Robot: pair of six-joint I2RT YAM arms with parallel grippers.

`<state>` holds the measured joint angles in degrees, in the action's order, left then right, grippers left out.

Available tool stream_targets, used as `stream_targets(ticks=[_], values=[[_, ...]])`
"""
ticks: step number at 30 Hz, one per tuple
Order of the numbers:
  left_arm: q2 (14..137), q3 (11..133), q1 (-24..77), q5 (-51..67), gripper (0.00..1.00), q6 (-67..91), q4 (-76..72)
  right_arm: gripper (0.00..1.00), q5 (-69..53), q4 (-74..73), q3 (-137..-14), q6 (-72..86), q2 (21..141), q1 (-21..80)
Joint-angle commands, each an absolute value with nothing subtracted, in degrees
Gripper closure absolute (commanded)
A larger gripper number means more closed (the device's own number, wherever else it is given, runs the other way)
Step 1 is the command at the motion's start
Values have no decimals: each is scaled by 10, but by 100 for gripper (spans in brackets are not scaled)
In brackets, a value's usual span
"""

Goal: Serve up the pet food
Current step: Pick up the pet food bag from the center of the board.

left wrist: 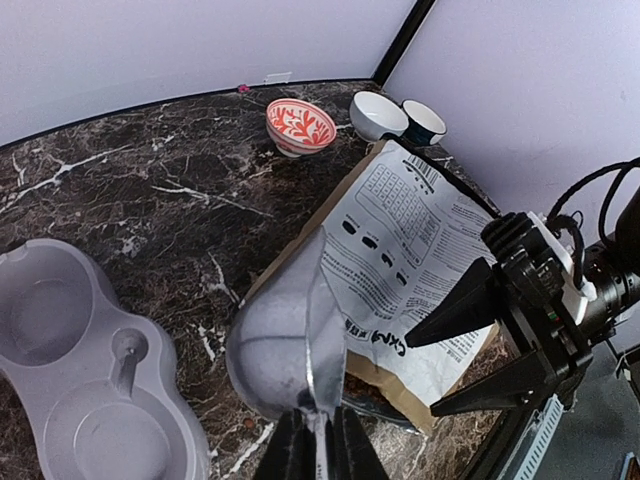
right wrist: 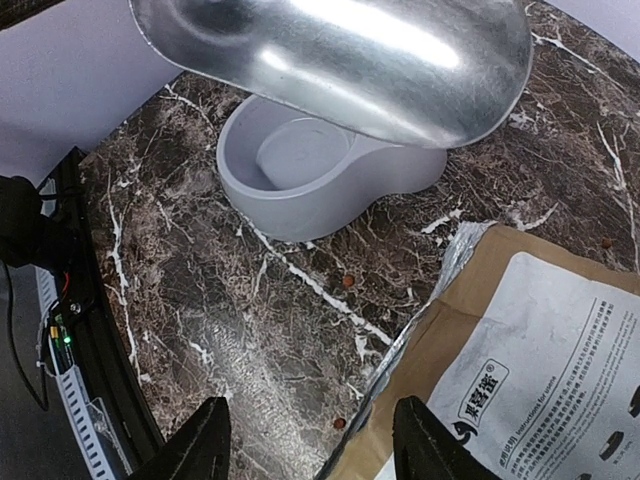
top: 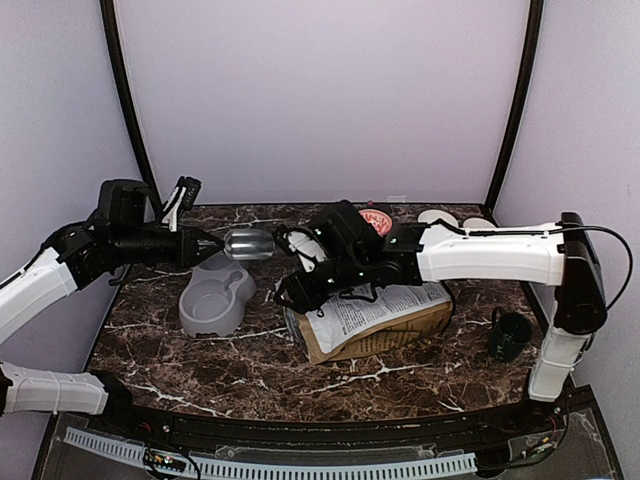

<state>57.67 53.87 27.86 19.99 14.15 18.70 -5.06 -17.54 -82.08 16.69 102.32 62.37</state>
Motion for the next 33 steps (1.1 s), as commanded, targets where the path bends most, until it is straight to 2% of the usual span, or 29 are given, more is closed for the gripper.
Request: stream_targets(ticks=[1,18,25,33], values=[[549,531,275,167,100,154,236,44,-4,-221,-876,145,1061,646],[507,482,277,158,100,159,242,40,195,-411,-1042,126,1220,690],[499,466,277,154,100,156,236,44,239,-461,-1094,122,1266,690],[495,459,276,155,100,158,233,50,313,-482,-1098,120,1271,688]])
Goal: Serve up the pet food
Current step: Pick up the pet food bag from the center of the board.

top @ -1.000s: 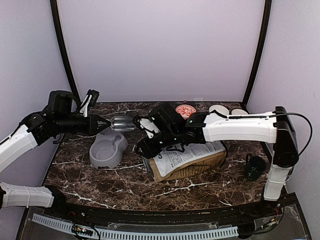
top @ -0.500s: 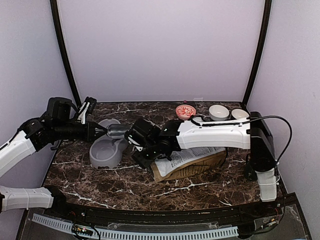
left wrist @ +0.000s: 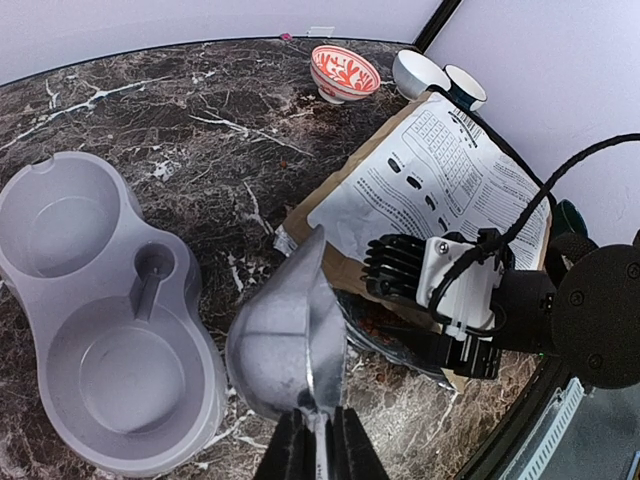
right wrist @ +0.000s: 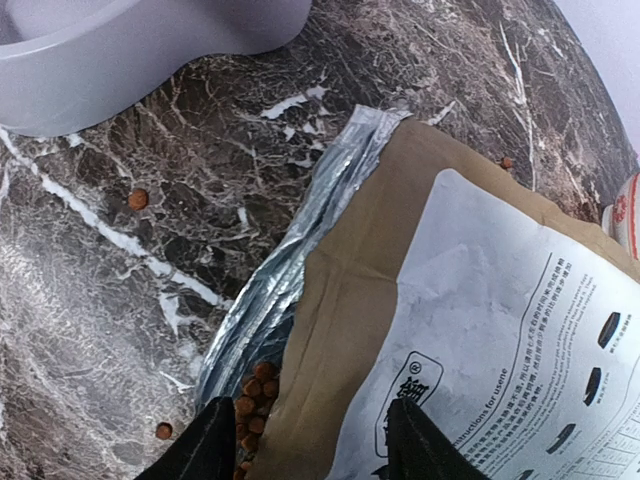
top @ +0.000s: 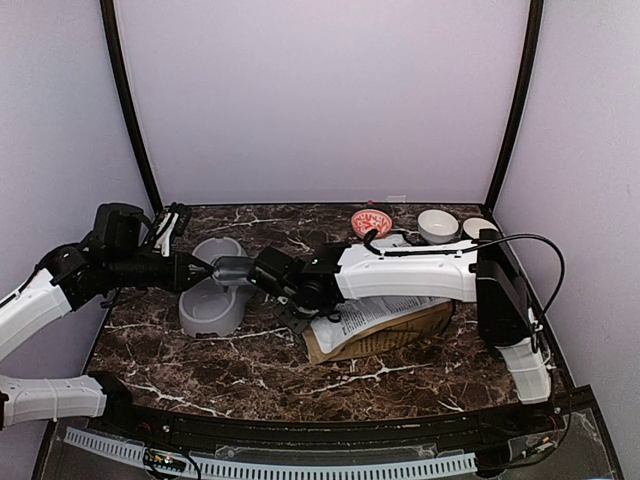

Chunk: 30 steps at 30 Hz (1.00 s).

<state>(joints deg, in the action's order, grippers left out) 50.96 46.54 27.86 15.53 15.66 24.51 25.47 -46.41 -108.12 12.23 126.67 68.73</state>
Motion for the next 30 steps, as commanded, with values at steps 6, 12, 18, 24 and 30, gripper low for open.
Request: stream_targets(ticks=[6,12,18,24,30], values=[[499,458,276,157,100,160,230,73,329,-481,-1086,114,1262,681],[507,455,276,189,100,178,220,96,324,-454,-1058,108,1232,672],[522,439,281,244,100,209,198,100,309,-423,-1026,102,1196,658],[526,416,295,292,100,234,174,100,274,-389,-998,106,1162,634],[553,389,315,301,100,262,128,100,276,-372,-997,115,1152,619]])
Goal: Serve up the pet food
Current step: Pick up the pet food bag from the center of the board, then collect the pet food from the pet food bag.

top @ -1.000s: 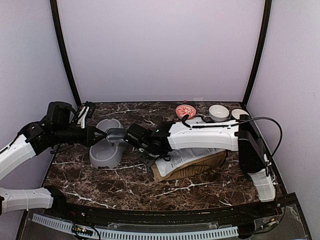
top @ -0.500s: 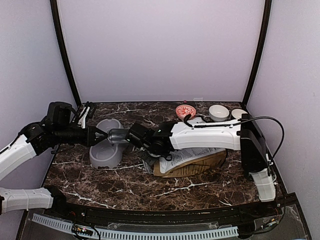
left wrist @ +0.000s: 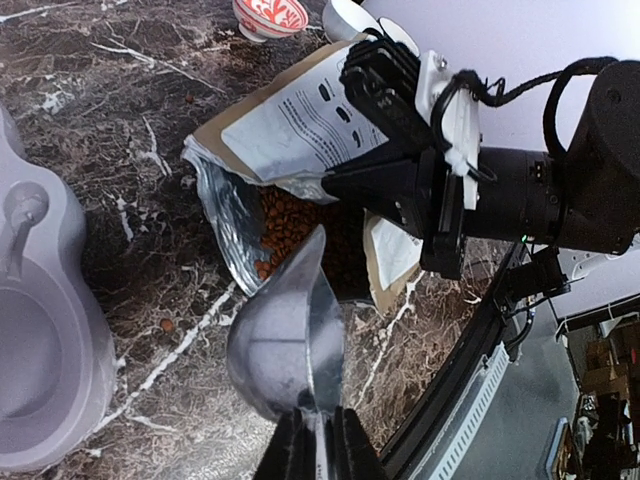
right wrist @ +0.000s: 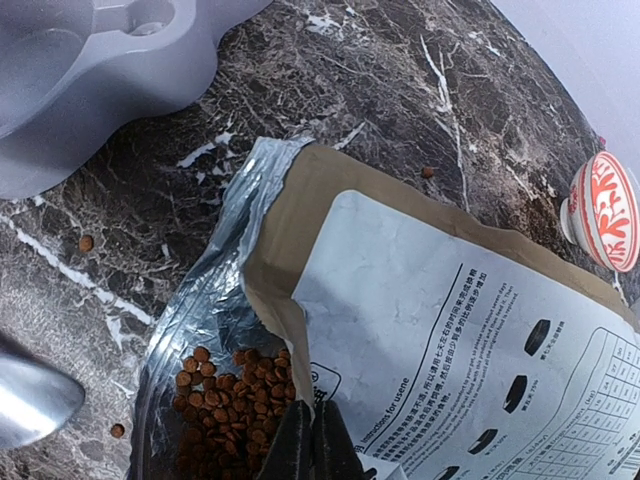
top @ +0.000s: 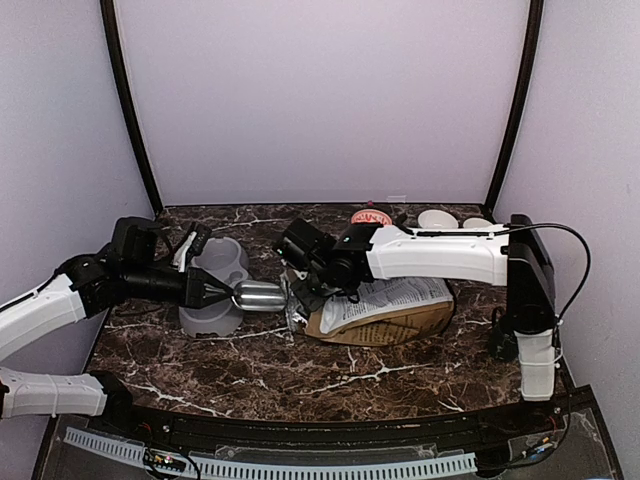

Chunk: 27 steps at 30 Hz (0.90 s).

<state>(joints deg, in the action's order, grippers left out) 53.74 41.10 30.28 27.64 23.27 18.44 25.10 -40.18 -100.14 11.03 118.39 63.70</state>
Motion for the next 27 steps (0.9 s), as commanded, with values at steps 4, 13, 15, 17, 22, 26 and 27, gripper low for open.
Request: stream_targets(ticks=[4,13,15,17,22,26,27], values=[[586,381,335,282,100,285,87,100,274,-358,-990,116,1146,617],[681,389,347,256,100,320,-2,100,254,-340,-972,123,1136,617],[704,399,348,252,100,324,-13,100,252,-338,-968,127,1137,617],[734,414,349,244,100,322,-8,100,249,-337,-966,131,1137,617],[786,440,361,235,100,317,-5,100,248,-335,-961,140,1136,617],[825,469,377,235,100,312,5,100,248,-318,-948,142,1124,617],[834,475,380,234,100,311,8,100,247,-314,-945,142,1123,617]])
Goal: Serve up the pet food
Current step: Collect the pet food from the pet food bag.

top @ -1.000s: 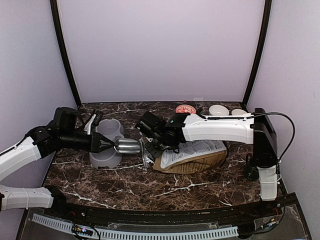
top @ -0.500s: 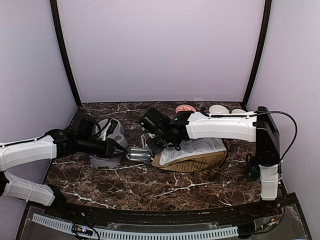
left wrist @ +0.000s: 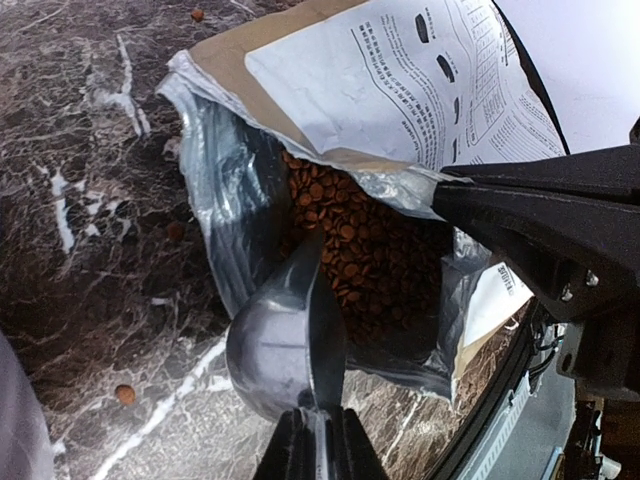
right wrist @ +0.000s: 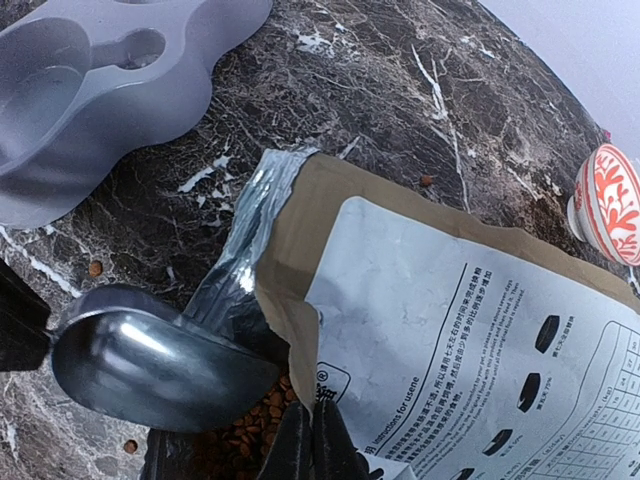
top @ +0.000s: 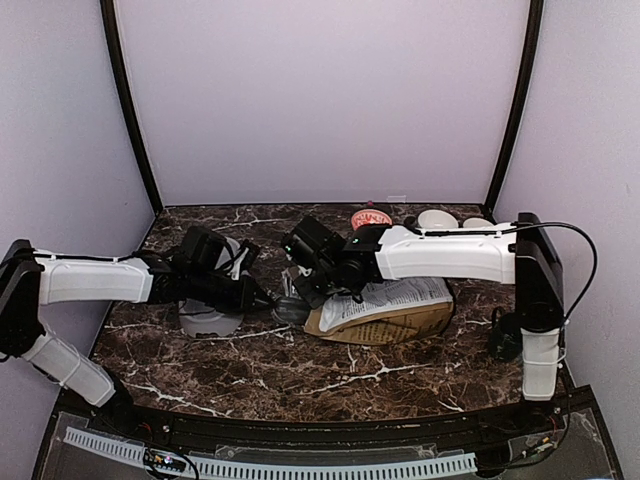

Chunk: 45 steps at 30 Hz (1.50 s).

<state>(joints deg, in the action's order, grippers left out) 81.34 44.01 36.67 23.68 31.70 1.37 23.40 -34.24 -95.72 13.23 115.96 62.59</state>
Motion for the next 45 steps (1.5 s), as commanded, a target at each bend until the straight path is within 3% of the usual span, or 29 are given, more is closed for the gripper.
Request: stream_targets(ticks=[1,45], values=[[842,478,382,234,100,310,9,100,247,-311,-943,143,1121,617],[1028,482,394,328,100,462,-221,100,204,-196,-863,180,1059,612]])
